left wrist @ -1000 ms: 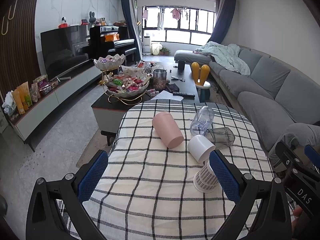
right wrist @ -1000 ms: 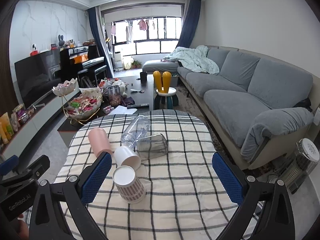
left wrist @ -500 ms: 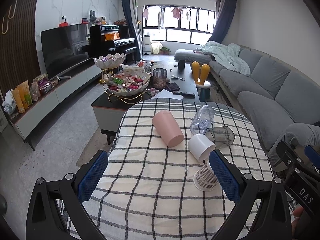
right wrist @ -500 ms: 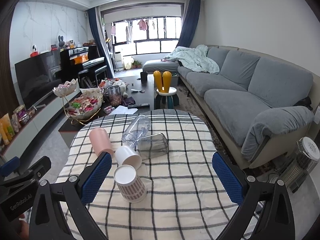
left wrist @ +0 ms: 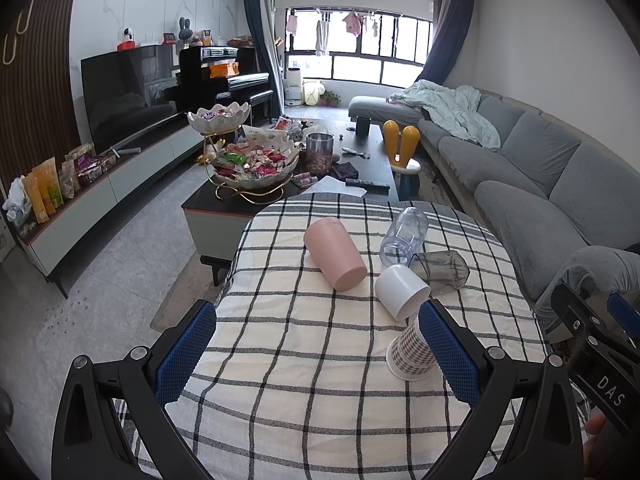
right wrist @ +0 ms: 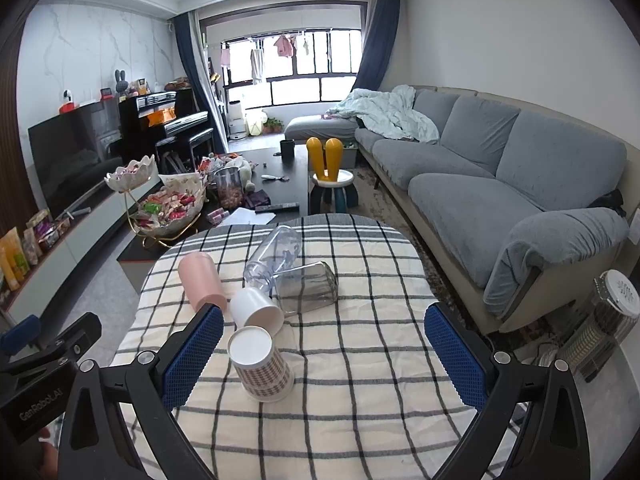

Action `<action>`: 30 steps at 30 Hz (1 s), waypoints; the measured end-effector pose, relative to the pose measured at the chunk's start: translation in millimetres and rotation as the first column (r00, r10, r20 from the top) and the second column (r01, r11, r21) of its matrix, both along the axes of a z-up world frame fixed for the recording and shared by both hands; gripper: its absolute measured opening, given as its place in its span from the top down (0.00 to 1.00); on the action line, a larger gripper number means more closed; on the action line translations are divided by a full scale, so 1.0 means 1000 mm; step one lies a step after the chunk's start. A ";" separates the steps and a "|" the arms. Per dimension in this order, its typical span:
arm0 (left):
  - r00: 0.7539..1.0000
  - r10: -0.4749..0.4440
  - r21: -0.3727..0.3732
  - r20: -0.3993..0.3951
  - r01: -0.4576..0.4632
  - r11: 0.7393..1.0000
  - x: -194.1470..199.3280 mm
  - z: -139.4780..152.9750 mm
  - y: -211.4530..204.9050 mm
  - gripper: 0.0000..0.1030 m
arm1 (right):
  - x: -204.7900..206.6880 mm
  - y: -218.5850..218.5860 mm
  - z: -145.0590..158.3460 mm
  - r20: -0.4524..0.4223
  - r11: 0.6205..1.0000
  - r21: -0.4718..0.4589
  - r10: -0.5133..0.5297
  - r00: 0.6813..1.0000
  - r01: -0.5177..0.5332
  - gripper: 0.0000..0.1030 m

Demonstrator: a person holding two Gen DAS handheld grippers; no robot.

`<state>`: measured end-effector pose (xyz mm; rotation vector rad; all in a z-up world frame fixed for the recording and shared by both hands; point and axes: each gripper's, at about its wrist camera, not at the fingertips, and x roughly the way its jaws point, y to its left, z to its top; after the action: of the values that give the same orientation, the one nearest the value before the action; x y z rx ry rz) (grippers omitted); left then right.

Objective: Flip cup upside down

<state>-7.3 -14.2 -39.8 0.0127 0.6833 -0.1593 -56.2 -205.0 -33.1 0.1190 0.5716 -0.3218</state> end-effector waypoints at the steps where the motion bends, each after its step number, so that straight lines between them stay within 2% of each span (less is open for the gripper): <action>1: 1.000 0.000 0.000 0.000 0.000 1.000 0.000 0.000 0.000 0.00 | 0.000 0.000 0.000 -0.001 1.000 0.000 0.000 1.000 0.000 0.02; 11: 1.000 0.000 -0.001 0.018 0.000 1.000 -0.002 0.001 0.001 0.00 | -0.001 -0.002 -0.002 -0.003 1.000 0.005 -0.001 1.000 0.001 0.02; 30: 1.000 0.010 -0.015 -0.022 -0.010 1.000 0.003 -0.005 0.003 0.00 | -0.002 -0.003 -0.002 -0.006 1.000 0.005 -0.001 1.000 0.001 0.02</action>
<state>-4.3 -11.7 -44.7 -0.0068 0.7044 -0.1554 -57.8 -207.5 -35.4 0.1230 0.5785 -0.3222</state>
